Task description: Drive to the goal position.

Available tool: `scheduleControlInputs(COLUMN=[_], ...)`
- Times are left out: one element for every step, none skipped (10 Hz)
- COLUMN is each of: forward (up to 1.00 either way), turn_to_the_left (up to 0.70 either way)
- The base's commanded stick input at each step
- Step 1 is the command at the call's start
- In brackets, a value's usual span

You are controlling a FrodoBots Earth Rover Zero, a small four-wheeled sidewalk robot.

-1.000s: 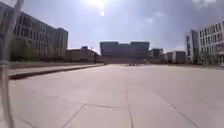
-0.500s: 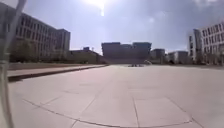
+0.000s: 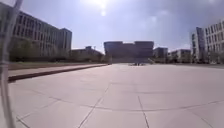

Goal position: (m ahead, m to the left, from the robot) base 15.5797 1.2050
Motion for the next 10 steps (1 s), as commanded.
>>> scheduleControlInputs(forward=[0.85, 0.85, 0.85, 0.85, 0.85, 0.85, 0.85, 0.85, 0.85, 0.85], turn_to_the_left=[-0.34, -0.34, -0.10, 0.00, 0.00, 0.00, 0.00, 0.00, 0.00, 0.00])
